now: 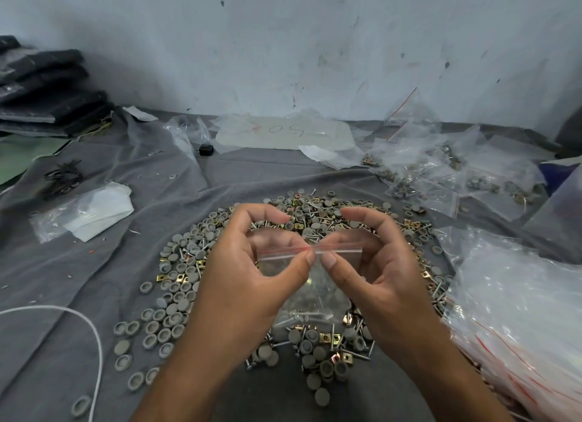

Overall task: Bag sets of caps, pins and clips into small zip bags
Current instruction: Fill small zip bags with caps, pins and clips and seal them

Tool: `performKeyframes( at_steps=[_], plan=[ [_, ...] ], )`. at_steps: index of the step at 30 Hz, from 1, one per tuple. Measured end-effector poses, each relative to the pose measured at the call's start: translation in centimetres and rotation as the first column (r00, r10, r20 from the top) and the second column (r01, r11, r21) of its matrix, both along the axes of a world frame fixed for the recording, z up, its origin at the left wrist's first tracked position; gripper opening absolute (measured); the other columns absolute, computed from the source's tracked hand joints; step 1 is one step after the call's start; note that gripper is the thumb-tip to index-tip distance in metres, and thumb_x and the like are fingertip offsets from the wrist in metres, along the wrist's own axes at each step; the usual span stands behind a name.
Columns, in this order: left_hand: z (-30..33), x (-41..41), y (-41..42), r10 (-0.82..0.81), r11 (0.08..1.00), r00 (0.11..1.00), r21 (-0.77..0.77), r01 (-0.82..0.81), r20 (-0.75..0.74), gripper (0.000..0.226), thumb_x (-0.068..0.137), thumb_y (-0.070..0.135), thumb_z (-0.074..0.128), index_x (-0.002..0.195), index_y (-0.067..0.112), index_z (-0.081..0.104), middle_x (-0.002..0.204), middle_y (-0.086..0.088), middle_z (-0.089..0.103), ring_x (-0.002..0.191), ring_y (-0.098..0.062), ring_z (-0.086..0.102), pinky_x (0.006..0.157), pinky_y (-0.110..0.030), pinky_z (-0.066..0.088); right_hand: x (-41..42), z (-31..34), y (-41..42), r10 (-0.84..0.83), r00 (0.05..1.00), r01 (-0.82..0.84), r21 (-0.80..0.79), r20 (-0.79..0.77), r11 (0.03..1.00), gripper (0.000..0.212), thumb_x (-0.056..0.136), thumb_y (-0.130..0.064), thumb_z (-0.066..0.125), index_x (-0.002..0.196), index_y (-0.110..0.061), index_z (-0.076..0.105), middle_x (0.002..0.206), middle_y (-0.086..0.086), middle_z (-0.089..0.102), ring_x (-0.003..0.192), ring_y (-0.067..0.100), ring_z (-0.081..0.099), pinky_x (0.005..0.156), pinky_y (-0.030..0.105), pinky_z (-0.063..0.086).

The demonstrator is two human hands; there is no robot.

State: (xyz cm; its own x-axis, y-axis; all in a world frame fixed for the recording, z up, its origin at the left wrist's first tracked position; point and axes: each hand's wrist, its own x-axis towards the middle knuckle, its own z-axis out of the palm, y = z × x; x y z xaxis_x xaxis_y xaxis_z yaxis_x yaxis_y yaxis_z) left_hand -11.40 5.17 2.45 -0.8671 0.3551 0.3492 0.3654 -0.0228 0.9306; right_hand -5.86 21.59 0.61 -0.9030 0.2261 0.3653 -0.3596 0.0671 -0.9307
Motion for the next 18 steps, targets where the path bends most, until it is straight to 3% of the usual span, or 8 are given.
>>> performKeyframes(
  at_steps=[2,5,7,13,18],
  plan=[
    [0.1,0.1,0.0,-0.005,1.0,1.0,-0.01,0.005,-0.004,0.04,0.076,0.033,0.083,0.105,0.036,0.055,0.092,0.002,0.076,0.076,-0.011,0.073,0.058,-0.025,0.058,0.0,0.0,0.0,0.009,1.0,-0.009,0.014,0.014,1.0,0.044,0.081,-0.041,0.077,0.12,-0.044,0.056,0.104,0.001,0.074,0.097,0.022,0.072,0.08,0.032,0.058],
    [0.1,-0.2,-0.2,-0.01,1.0,0.999,-0.005,0.011,0.035,0.046,0.07,0.044,0.082,0.106,0.037,0.055,0.094,0.002,0.077,0.083,-0.022,0.075,0.071,-0.046,0.062,0.1,0.2,0.1,-0.017,1.0,0.017,0.038,0.012,0.999,0.039,0.083,-0.04,0.075,0.117,-0.045,0.056,0.102,0.001,0.073,0.091,0.022,0.071,0.075,0.034,0.06],
    [0.2,-0.4,-0.4,-0.012,1.0,0.998,0.007,0.012,0.065,0.049,0.066,0.047,0.085,0.106,0.038,0.056,0.094,0.0,0.078,0.084,-0.025,0.074,0.077,-0.05,0.059,0.2,0.4,0.4,-0.031,1.0,0.031,0.01,0.0,0.999,0.034,0.086,-0.031,0.074,0.113,-0.044,0.058,0.099,0.002,0.072,0.088,0.023,0.07,0.071,0.032,0.06],
    [0.2,-0.6,-0.6,-0.009,0.999,0.996,0.047,0.005,0.091,0.042,0.064,0.033,0.087,0.093,0.035,0.057,0.081,-0.005,0.077,0.07,-0.019,0.075,0.055,-0.019,0.053,0.3,0.7,0.8,-0.042,0.999,0.042,0.006,0.005,0.999,0.034,0.084,-0.026,0.073,0.11,-0.043,0.06,0.096,0.003,0.071,0.086,0.023,0.069,0.07,0.029,0.058],
    [0.1,-1.0,-0.7,0.026,0.998,0.994,0.047,-0.031,0.102,0.034,0.067,0.033,0.082,0.094,0.039,0.061,0.086,0.0,0.078,0.077,-0.019,0.075,0.062,-0.018,0.055,-0.4,2.2,1.5,-0.034,0.997,0.021,0.187,0.063,0.982,0.025,0.084,-0.029,0.079,0.101,-0.04,0.065,0.096,-0.006,0.072,0.085,0.013,0.071,0.068,0.027,0.059]
  ],
)
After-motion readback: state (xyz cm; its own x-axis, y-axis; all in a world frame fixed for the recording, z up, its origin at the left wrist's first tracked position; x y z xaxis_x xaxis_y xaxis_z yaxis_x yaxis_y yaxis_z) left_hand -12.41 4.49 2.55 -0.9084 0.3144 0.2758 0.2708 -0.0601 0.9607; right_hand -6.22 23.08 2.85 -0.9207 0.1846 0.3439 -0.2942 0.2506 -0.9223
